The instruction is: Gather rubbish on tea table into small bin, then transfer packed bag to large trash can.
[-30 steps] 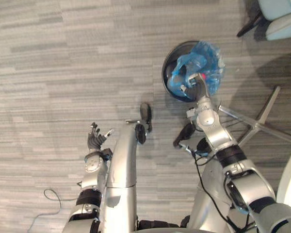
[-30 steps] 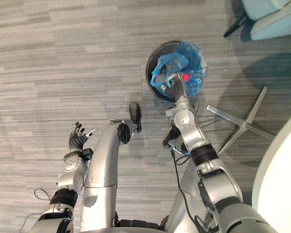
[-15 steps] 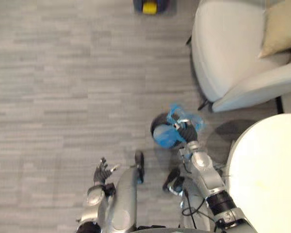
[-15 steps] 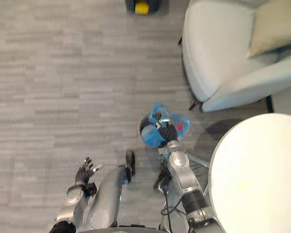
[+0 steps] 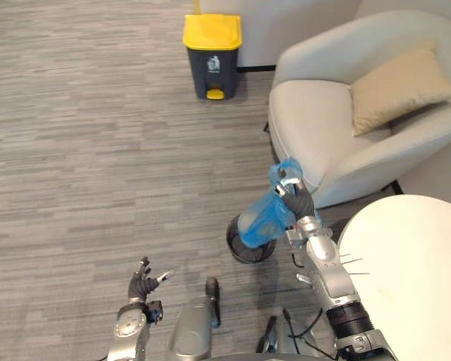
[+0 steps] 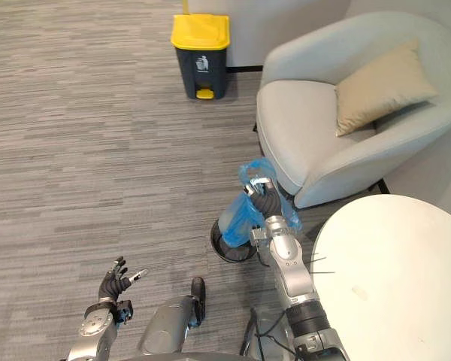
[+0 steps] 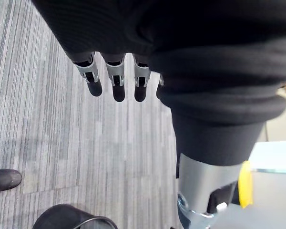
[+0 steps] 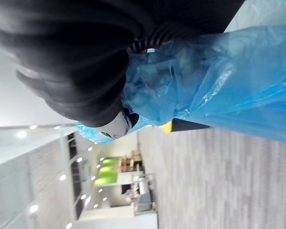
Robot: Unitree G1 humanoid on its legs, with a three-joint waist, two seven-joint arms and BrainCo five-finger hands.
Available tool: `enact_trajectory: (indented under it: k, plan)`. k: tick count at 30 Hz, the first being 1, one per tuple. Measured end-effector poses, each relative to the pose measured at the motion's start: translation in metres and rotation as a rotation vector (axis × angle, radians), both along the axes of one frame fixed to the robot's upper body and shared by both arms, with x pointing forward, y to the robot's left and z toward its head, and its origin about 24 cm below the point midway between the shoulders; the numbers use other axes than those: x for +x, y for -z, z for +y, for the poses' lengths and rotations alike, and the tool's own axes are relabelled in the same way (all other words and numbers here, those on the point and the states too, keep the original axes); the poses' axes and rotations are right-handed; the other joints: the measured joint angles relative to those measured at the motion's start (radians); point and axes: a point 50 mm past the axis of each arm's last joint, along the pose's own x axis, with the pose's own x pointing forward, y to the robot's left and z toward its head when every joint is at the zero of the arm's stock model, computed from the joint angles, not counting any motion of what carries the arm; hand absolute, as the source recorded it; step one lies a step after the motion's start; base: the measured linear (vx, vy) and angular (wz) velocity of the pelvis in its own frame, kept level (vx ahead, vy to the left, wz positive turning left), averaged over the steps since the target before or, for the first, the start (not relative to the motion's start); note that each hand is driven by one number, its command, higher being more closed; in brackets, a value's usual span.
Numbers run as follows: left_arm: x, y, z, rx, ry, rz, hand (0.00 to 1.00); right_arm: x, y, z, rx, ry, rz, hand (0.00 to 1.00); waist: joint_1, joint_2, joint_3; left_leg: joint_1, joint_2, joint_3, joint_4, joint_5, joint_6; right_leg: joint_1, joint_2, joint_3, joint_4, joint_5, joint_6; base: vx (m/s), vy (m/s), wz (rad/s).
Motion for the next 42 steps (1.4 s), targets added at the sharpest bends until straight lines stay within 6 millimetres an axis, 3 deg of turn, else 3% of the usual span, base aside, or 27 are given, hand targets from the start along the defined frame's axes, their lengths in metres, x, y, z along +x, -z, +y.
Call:
enact_trajectory:
  k: [1, 2, 4, 5, 6, 7, 9, 10, 12, 14, 15, 16, 17, 22, 25, 27, 29, 33, 37, 38, 42]
  plan:
    - [0.000, -0.001, -0.004, -0.012, 0.002, -0.008, 0.00, 0.001, -0.003, -0.002, -0.010, 0.006, -0.013, 1.00, -0.001, 0.014, -0.003, -0.009, 0.006, -0.015, -0.029, 0.026, -0.007, 0.002, 0.016, -0.011, -0.038, -0.009, -0.005, -0.32, -0.118, 0.39]
    - [0.001, -0.001, -0.012, -0.036, 0.009, -0.019, 0.00, 0.003, -0.006, -0.008, -0.034, 0.024, -0.023, 1.00, -0.001, 0.045, 0.003, -0.010, 0.014, -0.043, -0.082, 0.060, -0.022, 0.001, 0.039, -0.032, -0.054, 0.007, -0.017, -0.33, -0.123, 0.56]
    - [0.000, -0.006, -0.024, -0.066, 0.039, -0.047, 0.00, 0.004, -0.003, -0.018, -0.068, 0.063, -0.007, 1.00, -0.002, 0.067, 0.011, 0.023, 0.025, -0.067, -0.185, 0.047, -0.075, -0.013, 0.059, -0.072, -0.043, 0.023, -0.039, -0.35, -0.111, 0.65]
    - [0.005, -0.013, -0.031, -0.070, 0.075, -0.084, 0.00, 0.006, -0.004, -0.025, -0.089, 0.079, -0.010, 1.00, -0.001, 0.060, 0.013, 0.019, 0.011, -0.051, -0.202, -0.026, -0.162, -0.020, 0.033, -0.100, -0.070, 0.053, -0.062, -0.32, -0.054, 0.69]
    - [0.010, -0.021, -0.035, -0.075, 0.111, -0.125, 0.00, 0.008, -0.010, -0.029, -0.091, 0.092, -0.029, 1.00, -0.004, 0.050, 0.021, -0.009, 0.000, -0.024, -0.110, -0.040, -0.119, -0.031, 0.002, -0.124, -0.088, 0.079, -0.077, -0.30, -0.038, 0.71]
    - [0.012, -0.025, -0.036, -0.074, 0.121, -0.141, 0.00, 0.009, -0.013, -0.030, -0.097, 0.097, -0.039, 1.00, -0.005, 0.051, 0.021, -0.018, -0.007, -0.012, -0.053, -0.051, -0.101, -0.037, -0.010, -0.134, -0.099, 0.094, -0.079, -0.27, -0.043, 0.63]
    - [0.018, -0.039, -0.035, -0.060, 0.144, -0.211, 0.00, 0.012, -0.019, -0.033, -0.132, 0.088, -0.058, 1.00, -0.025, 0.062, 0.015, 0.019, 0.010, -0.012, 0.174, -0.144, -0.047, -0.045, -0.034, -0.160, -0.134, 0.141, -0.085, -0.23, -0.008, 0.49]
    - [0.020, -0.043, -0.034, -0.053, 0.147, -0.232, 0.00, 0.012, -0.020, -0.032, -0.138, 0.084, -0.062, 1.00, -0.029, 0.064, 0.013, 0.046, 0.019, -0.015, 0.205, -0.176, -0.050, -0.045, -0.035, -0.167, -0.144, 0.150, -0.084, -0.20, 0.035, 0.36]
    - [0.033, -0.057, -0.036, -0.040, 0.169, -0.307, 0.00, 0.012, -0.022, -0.035, -0.156, 0.085, -0.070, 1.00, -0.045, 0.083, 0.001, 0.172, 0.046, -0.027, 0.134, -0.241, -0.100, -0.044, -0.021, -0.190, -0.207, 0.201, -0.079, -0.16, 0.061, 0.41]
    - [0.051, -0.073, -0.043, -0.024, 0.228, -0.381, 0.00, 0.013, -0.027, -0.036, -0.167, 0.082, -0.084, 1.00, -0.058, 0.101, -0.011, 0.273, 0.048, -0.041, -0.134, -0.206, -0.159, -0.065, -0.001, -0.205, -0.267, 0.252, -0.063, -0.13, 0.076, 0.33]
    - [0.063, -0.082, -0.047, -0.008, 0.271, -0.421, 0.00, 0.014, -0.028, -0.034, -0.166, 0.069, -0.089, 1.00, -0.057, 0.093, -0.013, 0.284, 0.044, -0.038, -0.197, -0.156, -0.147, -0.071, -0.001, -0.205, -0.298, 0.286, -0.056, -0.12, 0.079, 0.03]
    - [0.068, -0.087, -0.050, 0.003, 0.291, -0.438, 0.00, 0.014, -0.030, -0.032, -0.165, 0.057, -0.093, 1.00, -0.057, 0.092, -0.013, 0.288, 0.042, -0.036, -0.209, -0.146, -0.142, -0.071, 0.000, -0.204, -0.310, 0.301, -0.056, -0.11, 0.087, -0.05]
    - [0.075, -0.093, -0.055, 0.018, 0.329, -0.465, 0.00, 0.013, -0.032, -0.026, -0.164, 0.034, -0.107, 1.00, -0.058, 0.090, -0.014, 0.293, 0.036, -0.031, -0.220, -0.137, -0.136, -0.070, 0.000, -0.199, -0.329, 0.320, -0.051, -0.10, 0.102, -0.18]
    - [0.094, -0.114, -0.085, 0.103, 0.521, -0.538, 0.00, 0.002, -0.056, 0.044, -0.184, -0.253, -0.225, 1.00, -0.078, 0.070, -0.050, 0.300, 0.014, 0.031, -0.234, -0.117, -0.109, -0.056, 0.010, -0.119, -0.446, 0.430, -0.034, -0.08, 0.126, -0.39]
    - [0.103, -0.121, -0.104, 0.141, 0.613, -0.565, 0.00, -0.006, -0.060, 0.075, -0.198, -0.388, -0.251, 1.00, -0.086, 0.052, -0.069, 0.308, 0.008, 0.050, -0.234, -0.115, -0.105, -0.037, 0.016, -0.080, -0.505, 0.476, -0.029, -0.06, 0.087, -0.25]
    - [0.109, -0.123, -0.114, 0.164, 0.658, -0.572, 0.00, -0.012, -0.058, 0.086, -0.208, -0.446, -0.253, 1.00, -0.087, 0.049, -0.071, 0.317, 0.005, 0.052, -0.234, -0.113, -0.102, -0.019, 0.018, -0.070, -0.526, 0.490, -0.028, -0.06, 0.059, -0.09]
    - [0.112, -0.124, -0.120, 0.190, 0.687, -0.574, 0.00, -0.026, -0.054, 0.109, -0.202, -0.569, -0.249, 1.00, -0.087, 0.045, -0.089, 0.321, 0.006, 0.067, -0.237, -0.112, -0.101, -0.016, 0.024, -0.049, -0.547, 0.510, -0.031, -0.07, 0.048, -0.23]
    - [0.112, -0.123, -0.123, 0.246, 0.669, -0.577, 0.00, -0.046, -0.041, 0.137, -0.207, -0.737, -0.203, 1.00, -0.088, 0.042, -0.096, 0.351, 0.010, 0.073, -0.250, -0.108, -0.099, 0.015, 0.035, -0.039, -0.573, 0.524, -0.034, -0.04, 0.018, -0.11]
    - [0.113, -0.124, -0.123, 0.319, 0.613, -0.585, 0.00, -0.052, -0.038, 0.145, -0.173, -0.788, -0.175, 1.00, -0.085, 0.033, -0.107, 0.354, 0.013, 0.071, -0.264, -0.097, -0.106, 0.018, 0.043, -0.036, -0.592, 0.538, -0.038, -0.04, 0.010, -0.02]
    - [0.113, -0.123, -0.123, 0.335, 0.601, -0.581, 1.00, -0.052, -0.038, 0.145, -0.163, -0.794, -0.167, 1.00, -0.083, 0.031, -0.109, 0.354, 0.014, 0.071, -0.265, -0.093, -0.108, 0.020, 0.045, -0.036, -0.598, 0.540, -0.036, -0.03, 0.013, -0.02]
    - [0.114, -0.116, -0.123, 0.407, 0.601, -0.543, 1.00, -0.056, -0.032, 0.150, -0.124, -0.836, -0.099, 1.00, -0.082, 0.028, -0.118, 0.380, 0.015, 0.071, -0.277, -0.090, -0.111, 0.050, 0.051, -0.033, -0.626, 0.551, -0.037, 0.00, 0.012, -0.02]
